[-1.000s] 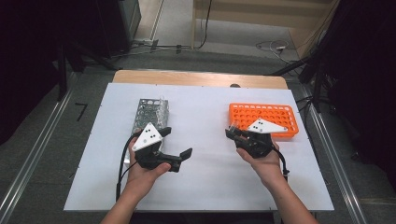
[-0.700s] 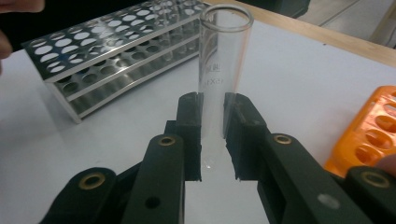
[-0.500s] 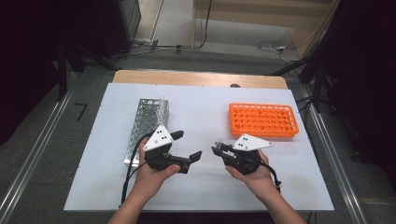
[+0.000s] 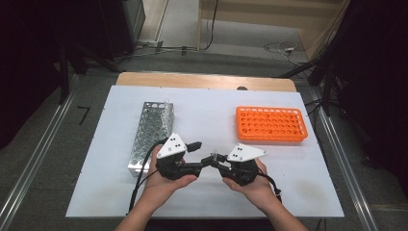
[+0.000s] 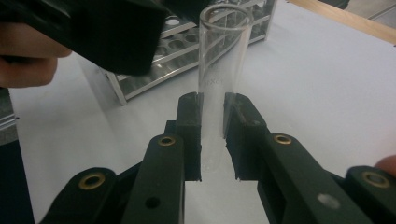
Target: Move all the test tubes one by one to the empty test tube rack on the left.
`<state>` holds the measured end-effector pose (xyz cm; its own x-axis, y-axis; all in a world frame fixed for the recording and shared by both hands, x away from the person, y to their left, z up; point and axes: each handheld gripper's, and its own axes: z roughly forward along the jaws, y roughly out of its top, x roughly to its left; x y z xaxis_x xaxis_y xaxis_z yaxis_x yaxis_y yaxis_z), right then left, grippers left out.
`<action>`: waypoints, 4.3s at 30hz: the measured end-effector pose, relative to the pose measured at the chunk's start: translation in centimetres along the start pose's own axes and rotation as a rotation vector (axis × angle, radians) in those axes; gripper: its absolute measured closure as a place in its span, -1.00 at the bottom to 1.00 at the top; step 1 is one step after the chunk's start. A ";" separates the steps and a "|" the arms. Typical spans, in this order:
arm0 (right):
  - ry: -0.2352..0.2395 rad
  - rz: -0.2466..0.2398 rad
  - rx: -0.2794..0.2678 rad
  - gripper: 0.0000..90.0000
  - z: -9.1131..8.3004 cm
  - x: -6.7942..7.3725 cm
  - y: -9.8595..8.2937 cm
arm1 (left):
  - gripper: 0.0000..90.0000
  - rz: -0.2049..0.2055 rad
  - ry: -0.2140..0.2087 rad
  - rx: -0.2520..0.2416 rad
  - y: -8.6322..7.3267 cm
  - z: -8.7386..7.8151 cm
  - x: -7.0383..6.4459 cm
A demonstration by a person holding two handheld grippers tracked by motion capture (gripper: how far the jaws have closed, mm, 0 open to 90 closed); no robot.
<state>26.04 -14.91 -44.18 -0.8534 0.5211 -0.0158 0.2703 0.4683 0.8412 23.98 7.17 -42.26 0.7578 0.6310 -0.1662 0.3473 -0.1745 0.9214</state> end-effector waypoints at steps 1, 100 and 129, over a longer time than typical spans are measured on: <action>0.004 0.000 -0.001 0.65 0.0 0.2 0.1 | -0.02 -0.001 -0.003 -0.001 0.0 0.1 -0.1; -0.167 0.169 -0.066 -1.00 -10.1 -8.2 -8.3 | 0.70 -0.086 0.427 -0.079 1.9 -4.0 11.8; -0.153 0.163 -0.076 -1.00 -10.1 -8.3 -8.4 | 0.09 -0.133 0.445 0.022 0.8 -3.3 11.7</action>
<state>26.34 -30.39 -45.62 -0.7219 0.6905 0.0463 0.3596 0.3171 0.8776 31.25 16.89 -42.31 0.3970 0.9111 -0.1110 0.4405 -0.0831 0.8939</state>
